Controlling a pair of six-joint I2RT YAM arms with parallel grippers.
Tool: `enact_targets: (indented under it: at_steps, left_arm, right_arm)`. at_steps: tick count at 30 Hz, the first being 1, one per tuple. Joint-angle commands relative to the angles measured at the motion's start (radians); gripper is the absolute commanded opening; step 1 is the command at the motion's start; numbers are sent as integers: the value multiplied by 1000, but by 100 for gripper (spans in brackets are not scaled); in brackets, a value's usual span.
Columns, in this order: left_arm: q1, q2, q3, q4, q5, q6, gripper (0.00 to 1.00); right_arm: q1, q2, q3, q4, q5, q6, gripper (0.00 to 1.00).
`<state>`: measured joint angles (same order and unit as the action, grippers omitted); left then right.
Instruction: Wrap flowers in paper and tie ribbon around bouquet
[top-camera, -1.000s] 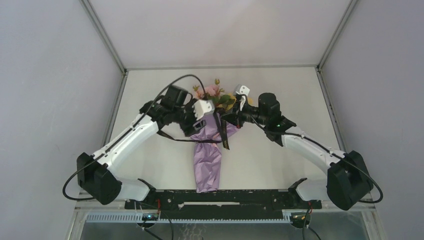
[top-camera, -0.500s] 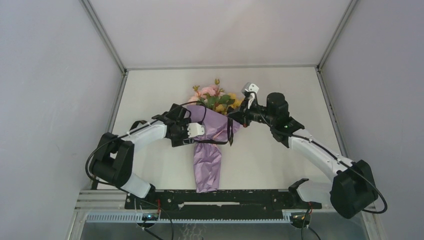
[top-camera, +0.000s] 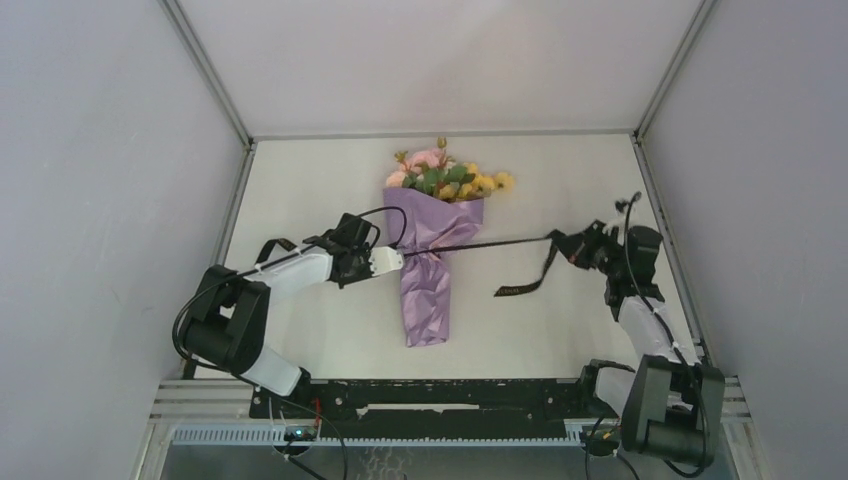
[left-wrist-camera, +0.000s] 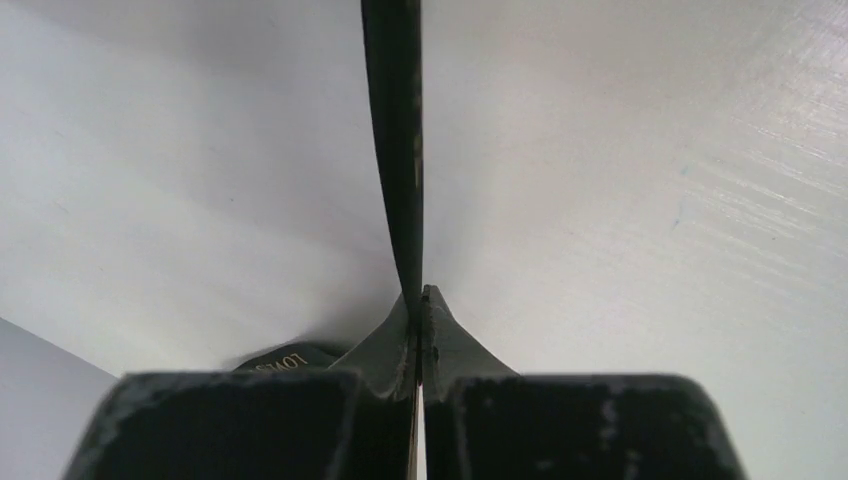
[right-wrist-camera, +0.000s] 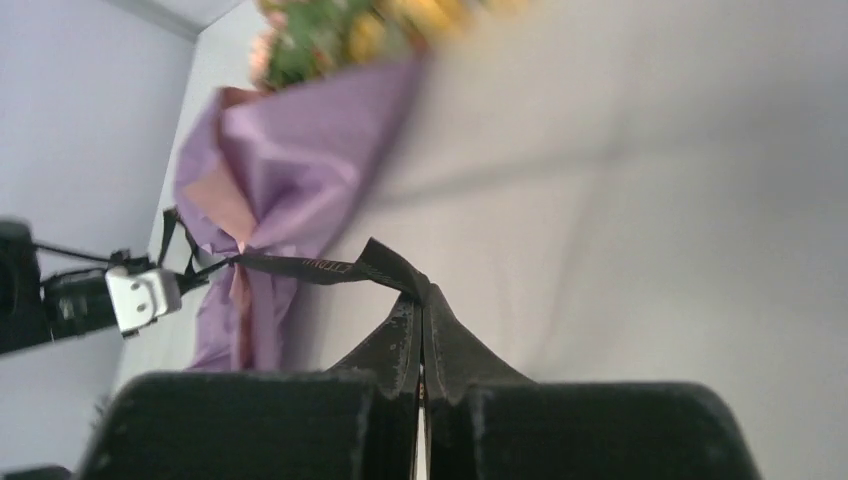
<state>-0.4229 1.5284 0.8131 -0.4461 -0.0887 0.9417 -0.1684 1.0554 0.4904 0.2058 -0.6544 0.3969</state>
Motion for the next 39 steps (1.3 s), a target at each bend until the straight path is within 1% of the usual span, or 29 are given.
enact_targets:
  at_steps: [1,3,6,10,15,18,20,22,23,28,30,34,36,39]
  left_arm:
    - [37,-42,-53,-22,-100,-66,0]
    - [44,-73,-75,-34,-91,-69,0]
    - [58,-142,-116,-1,-99,-69,0]
    - [107,-173,-128,12,-104,-72,0]
    - [133,-181,-131,10,-113,-78,0]
    - [133,-212,-112,-26,-61,-107,0]
    - [128,-231,-67,-90,8,-151,0]
    - [110,-245,-16,-154,69,-197,0]
    - [95,-252,11,-184,93,-221,0]
    - [-31,-272,146,-366,200,-307,0]
    - [-77,-286,194,-419,243,-336,0]
    - [-147,-315,277,-497,364,-377,0]
    - [-168,-314,324,-520,402,-405,0]
    - [-189,-318,350,-526,436,-433,0]
  right_arm:
    - [-175,6,-143,127,18,223,0]
    - [-245,-16,-197,150,21,251,0]
    - [-336,-61,-246,150,30,265,0]
    - [-467,-70,-270,168,-26,297,0]
    - [-486,-60,-269,189,-40,315,0]
    - [-467,-66,-265,173,-40,302,0]
    - [-408,-83,-245,115,-17,265,0]
    - [-306,-110,-216,35,30,212,0]
    - [-236,-127,-198,-3,55,191,0]
    - [38,-248,-153,-169,207,138,1]
    - [147,-297,-132,-275,261,121,8]
    - [363,-348,-89,-416,287,120,36]
    - [458,-360,-32,-534,324,98,44]
    - [591,-388,69,-680,457,49,52]
